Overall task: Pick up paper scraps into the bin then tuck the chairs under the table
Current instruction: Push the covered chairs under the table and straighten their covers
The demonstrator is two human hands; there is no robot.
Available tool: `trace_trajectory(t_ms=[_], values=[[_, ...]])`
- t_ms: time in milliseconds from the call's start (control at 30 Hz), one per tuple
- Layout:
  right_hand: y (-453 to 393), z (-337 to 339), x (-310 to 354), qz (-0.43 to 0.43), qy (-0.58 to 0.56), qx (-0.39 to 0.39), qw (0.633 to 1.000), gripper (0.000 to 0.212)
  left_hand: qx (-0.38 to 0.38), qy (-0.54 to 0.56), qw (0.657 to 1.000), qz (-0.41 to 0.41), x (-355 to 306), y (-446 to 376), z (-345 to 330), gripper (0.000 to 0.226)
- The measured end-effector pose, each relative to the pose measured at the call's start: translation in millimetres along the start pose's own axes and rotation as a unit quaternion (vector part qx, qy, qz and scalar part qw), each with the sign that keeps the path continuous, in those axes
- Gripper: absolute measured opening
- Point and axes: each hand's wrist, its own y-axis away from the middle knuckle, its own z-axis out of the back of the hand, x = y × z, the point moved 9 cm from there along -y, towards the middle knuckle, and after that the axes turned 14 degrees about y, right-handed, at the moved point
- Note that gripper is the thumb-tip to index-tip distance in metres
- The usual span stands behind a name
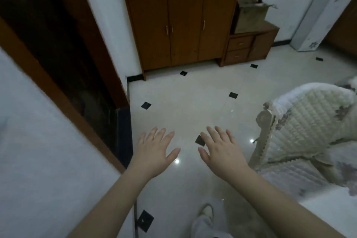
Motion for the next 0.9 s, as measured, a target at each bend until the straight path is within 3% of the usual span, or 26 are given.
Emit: trace_trajectory(t_ms=[133,367,633,800,900], values=[[-79,11,-36,-0.011,-0.005,0.003,1.0,0.066,-0.024,-0.02,0.999,-0.021,-8,-91,35,0.068],[-196,42,-89,-0.031,-0.027,-0.039,0.998,0.101,-0.045,-0.027,0.998,-0.032,-11,-211,92,0.077],[-331,60,-85,-0.017,-0.033,-0.015,0.999,0.064,-0.074,-0.007,0.996,-0.045,17,-323,142,0.078],[-424,66,-78,-0.04,-0.043,-0.025,0.998,0.081,-0.082,-0.001,0.994,-0.066,38,-414,167,0.063],[-464,70,-100,-0.071,-0.038,-0.017,0.997,0.061,-0.062,-0.009,0.995,-0.079,42,-465,176,0.063]])
